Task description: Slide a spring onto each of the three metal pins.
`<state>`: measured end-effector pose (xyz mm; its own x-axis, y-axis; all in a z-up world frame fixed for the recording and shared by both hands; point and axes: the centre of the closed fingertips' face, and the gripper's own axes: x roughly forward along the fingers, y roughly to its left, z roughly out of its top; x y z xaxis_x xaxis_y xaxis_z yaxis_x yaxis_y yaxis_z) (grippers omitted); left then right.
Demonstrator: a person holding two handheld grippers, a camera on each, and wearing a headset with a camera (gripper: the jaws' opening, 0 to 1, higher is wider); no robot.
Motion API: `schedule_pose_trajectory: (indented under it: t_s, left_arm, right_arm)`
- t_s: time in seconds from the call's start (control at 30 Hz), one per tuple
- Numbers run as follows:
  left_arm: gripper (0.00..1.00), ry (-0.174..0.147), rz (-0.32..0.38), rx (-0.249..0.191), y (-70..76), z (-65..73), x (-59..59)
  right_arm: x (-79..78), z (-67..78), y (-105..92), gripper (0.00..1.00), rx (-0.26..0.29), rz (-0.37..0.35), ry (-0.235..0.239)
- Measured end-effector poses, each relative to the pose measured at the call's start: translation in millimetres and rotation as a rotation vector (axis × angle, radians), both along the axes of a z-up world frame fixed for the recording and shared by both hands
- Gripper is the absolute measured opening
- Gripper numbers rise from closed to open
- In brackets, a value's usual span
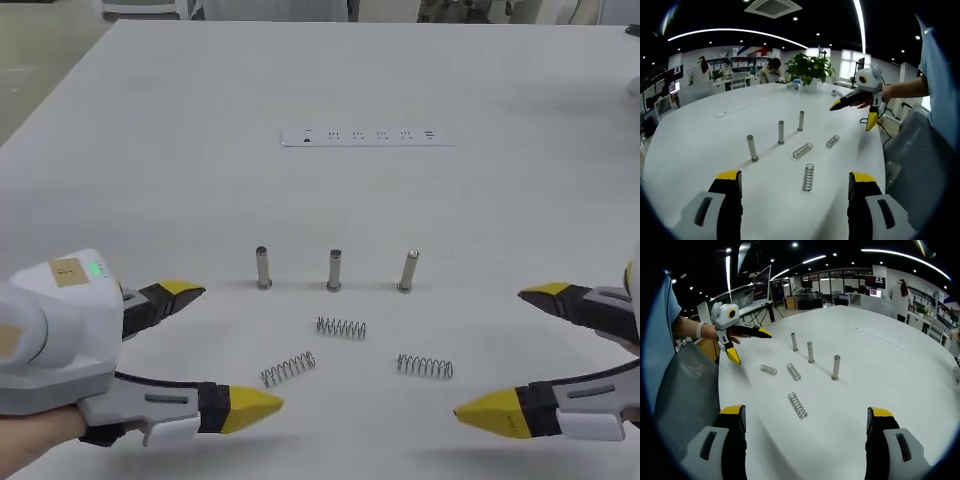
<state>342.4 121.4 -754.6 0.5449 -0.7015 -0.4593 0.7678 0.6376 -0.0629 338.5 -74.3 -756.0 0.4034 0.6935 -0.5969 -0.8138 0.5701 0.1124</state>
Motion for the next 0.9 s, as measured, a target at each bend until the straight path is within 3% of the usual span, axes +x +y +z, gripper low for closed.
schedule_pose_trajectory:
  t_s: [0.5, 0.9]
  left_arm:
    - [0.6, 0.002, -0.037, -0.001, -4.9, -15.1, -9.4]
    - [0.38, 0.023, -0.056, 0.005, -14.3, -27.9, -13.3]
  right_arm:
    - [-1.7, -0.8, -2.3, 1.0, -0.002, 0.001, 0.009]
    - [-1.5, -0.9, -3.1, 0.99, 0.0, 0.0, 0.013]
